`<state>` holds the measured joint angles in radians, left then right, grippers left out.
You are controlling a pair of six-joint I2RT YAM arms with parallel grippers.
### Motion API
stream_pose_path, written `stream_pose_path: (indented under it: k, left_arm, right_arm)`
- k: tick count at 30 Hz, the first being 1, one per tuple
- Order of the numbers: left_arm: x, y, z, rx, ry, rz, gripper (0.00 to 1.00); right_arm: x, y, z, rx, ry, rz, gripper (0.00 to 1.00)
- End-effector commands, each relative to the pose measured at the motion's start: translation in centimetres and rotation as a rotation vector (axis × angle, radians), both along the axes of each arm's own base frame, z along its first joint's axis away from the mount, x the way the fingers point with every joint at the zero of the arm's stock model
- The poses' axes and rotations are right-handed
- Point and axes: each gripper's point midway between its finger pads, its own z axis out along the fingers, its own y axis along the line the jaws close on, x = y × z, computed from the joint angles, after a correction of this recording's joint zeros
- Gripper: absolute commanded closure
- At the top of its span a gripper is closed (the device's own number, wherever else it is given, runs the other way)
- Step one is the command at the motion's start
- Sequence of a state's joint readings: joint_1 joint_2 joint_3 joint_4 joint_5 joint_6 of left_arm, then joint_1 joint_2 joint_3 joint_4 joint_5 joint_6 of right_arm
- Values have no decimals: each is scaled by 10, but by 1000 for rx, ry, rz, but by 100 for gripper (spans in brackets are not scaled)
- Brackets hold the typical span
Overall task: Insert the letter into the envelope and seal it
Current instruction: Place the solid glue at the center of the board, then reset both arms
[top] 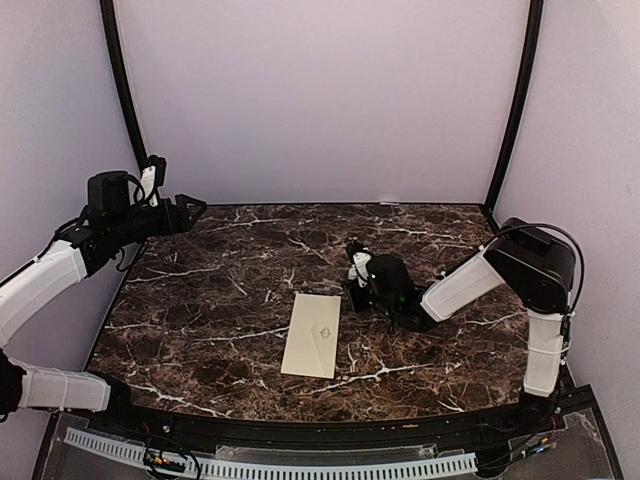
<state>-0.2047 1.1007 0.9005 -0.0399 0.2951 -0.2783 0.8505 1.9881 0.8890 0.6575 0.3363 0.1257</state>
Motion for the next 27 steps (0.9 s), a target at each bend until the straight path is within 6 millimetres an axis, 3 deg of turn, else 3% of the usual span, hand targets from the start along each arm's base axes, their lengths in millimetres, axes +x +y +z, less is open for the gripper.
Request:
stream_pose_path:
  k: [1,12,16,22,27]
  left_arm:
    - [0,2,0,-11,-2,5,18]
    - [0,4,0,-14,-2,8,18]
    - [0,5,3,-24,-5,18,18]
    - [-1,10,10,-139,-34,81,18]
    - [13,18,-14,-140,-22,140,17]
  right_arm:
    - [3,-1,11,31,-29,-7,46]
    - [-4,-12,32,72,-45,-30,34]
    - [-9,-19,55,104,-68,-32,28]
    - [-24,-26,104,161,-85,3,19]
    - [-24,-37,142,169,-64,9,7]
